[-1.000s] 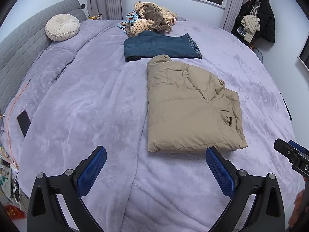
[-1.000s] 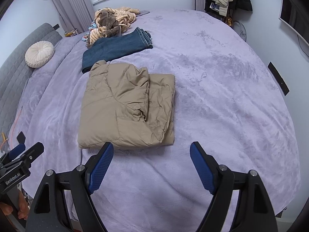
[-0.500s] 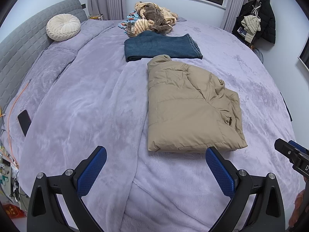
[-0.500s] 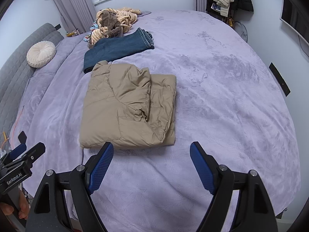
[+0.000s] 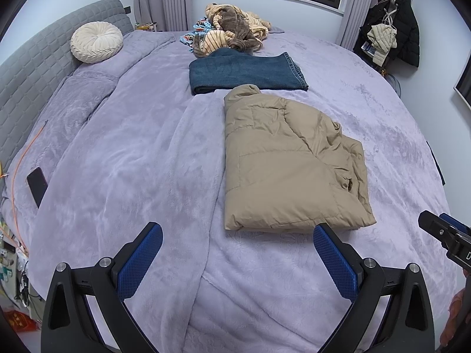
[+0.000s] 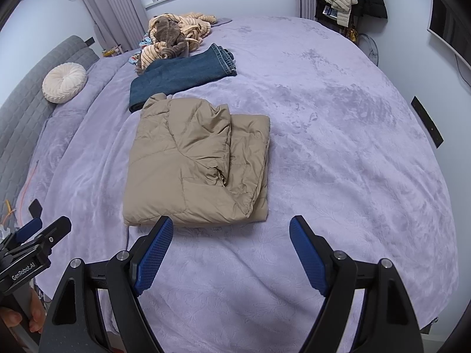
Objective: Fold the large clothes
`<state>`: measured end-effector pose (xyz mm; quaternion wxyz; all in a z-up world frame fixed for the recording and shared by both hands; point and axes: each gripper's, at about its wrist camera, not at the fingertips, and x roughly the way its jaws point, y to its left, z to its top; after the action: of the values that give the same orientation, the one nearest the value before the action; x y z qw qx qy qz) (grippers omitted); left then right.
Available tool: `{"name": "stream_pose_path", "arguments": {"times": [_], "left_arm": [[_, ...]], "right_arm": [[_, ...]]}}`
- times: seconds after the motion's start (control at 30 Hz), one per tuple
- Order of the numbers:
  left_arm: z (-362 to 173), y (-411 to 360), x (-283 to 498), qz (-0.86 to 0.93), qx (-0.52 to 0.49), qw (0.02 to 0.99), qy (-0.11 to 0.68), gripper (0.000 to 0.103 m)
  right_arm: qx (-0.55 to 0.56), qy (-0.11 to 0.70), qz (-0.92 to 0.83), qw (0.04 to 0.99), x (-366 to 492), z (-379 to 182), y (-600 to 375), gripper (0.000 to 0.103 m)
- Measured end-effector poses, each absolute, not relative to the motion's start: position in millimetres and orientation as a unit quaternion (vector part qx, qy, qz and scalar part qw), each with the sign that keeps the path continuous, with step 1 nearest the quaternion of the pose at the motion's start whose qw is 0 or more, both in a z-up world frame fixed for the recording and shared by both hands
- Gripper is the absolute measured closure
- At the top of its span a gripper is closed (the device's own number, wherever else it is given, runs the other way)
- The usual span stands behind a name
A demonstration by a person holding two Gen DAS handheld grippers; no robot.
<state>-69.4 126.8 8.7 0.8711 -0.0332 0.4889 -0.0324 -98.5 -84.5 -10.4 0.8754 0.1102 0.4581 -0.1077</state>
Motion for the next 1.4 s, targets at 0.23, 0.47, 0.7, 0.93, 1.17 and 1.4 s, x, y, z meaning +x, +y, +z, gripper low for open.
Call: {"name": "stream_pose_path", "arguments": {"times": [0.23, 0.47, 0.7, 0.93, 1.17, 1.4], "left_arm": [[8.8, 126.6, -69.8, -0.032, -0.034, 0.871, 0.489, 0.0], [8.7, 126.8, -69.7, -0.032, -0.034, 0.871, 0.489, 0.0], [9.5, 126.8, -70.4, -0.032, -0.034, 0.871, 0.489, 0.0], [9.4, 126.4, -71.4, -0.031, -0.035, 0.871, 0.488, 0.0], [10.1, 126.3, -71.9, -0.032, -0.035, 0.872, 0.488, 0.0], [17.3, 125.9, -72.6, -0.035, -0.035, 0.873, 0.485, 0.0]], "right_arm": [[0.11, 0.458, -0.108, 0.875, -98.9, -10.0, -83.6, 0.019], [0.109, 0.457, -0.108, 0.876, -99.0, -9.3, -82.0, 0.019], [0.109, 0.457, -0.108, 0.876, -99.0, -9.1, -82.1, 0.019], [0.109, 0.456, -0.109, 0.877, -99.6, -9.3, -80.7, 0.019], [0.109, 0.456, -0.109, 0.876, -100.5, -10.1, -78.8, 0.019], [0.109, 0.456, -0.11, 0.876, -101.2, -9.6, -78.7, 0.019]]}}
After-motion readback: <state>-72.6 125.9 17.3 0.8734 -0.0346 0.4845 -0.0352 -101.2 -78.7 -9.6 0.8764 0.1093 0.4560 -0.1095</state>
